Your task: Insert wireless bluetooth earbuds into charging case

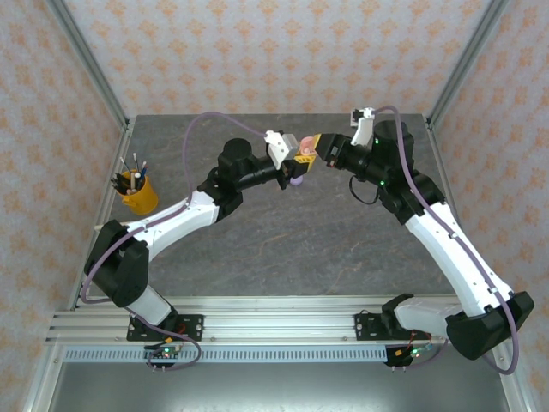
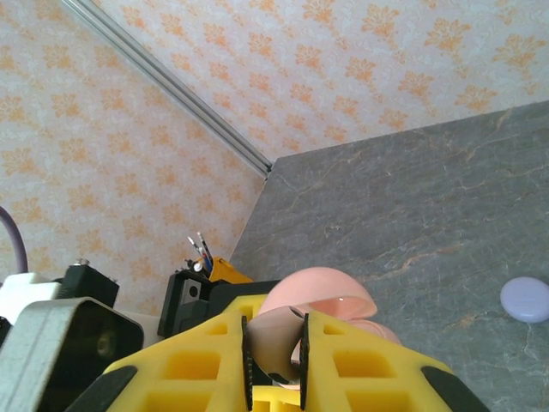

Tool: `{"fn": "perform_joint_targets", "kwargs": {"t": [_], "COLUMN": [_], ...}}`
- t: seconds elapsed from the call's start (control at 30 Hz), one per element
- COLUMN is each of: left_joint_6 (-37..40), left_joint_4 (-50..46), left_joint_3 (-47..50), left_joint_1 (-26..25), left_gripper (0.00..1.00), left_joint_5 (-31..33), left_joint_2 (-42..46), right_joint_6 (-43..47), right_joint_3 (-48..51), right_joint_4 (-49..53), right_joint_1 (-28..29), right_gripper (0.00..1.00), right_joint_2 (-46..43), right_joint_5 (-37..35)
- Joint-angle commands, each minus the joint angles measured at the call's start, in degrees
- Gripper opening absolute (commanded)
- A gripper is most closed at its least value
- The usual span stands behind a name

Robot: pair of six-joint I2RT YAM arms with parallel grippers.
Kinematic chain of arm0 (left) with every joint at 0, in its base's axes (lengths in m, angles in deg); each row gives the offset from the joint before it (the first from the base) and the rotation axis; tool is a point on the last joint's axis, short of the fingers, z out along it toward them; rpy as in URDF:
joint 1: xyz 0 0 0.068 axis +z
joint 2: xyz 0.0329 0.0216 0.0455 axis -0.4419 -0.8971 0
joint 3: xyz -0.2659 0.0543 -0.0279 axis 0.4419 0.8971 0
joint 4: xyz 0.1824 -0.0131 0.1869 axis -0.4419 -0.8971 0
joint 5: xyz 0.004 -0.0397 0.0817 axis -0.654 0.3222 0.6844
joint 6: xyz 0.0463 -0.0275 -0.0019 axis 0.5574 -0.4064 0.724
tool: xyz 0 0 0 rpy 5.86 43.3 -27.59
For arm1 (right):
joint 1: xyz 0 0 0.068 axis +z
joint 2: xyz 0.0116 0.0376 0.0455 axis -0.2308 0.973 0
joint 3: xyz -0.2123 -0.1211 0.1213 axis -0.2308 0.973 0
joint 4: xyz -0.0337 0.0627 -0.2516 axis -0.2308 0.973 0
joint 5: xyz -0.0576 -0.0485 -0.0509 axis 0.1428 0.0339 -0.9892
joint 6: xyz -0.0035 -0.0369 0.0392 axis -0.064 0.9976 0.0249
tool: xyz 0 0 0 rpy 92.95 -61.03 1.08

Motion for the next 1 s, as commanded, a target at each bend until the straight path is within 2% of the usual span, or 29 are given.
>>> {"fn": "perform_joint_targets", "kwargs": {"t": [0.0, 0.63, 0.97], "left_joint_6": [0.96, 1.40, 1.67], "left_joint_4": [0.52, 0.10, -0.61], "left_joint_3": [-2.41, -2.55, -2.78], "left_joint_1": [-0.55, -0.81, -0.81], "left_gripper": [0.00, 0.00, 0.00], "left_joint_5": [-1.02, -1.15, -1.02], "left_joint_2": [-0.33, -0.08, -0.15], "right_joint_6": [-0.74, 1.82, 9.39], "right_joint_3": [0.78, 1.85, -1.24], "right_joint_4": [-2.83, -0.44, 6.28], "right_joint_1": [-0.27, 0.08, 1.34], "right_gripper": [0.20, 0.19, 0.19], "right_joint_2": [0.08, 3.00, 5.11], "right_joint_5": [1.14, 1.16, 0.78]}}
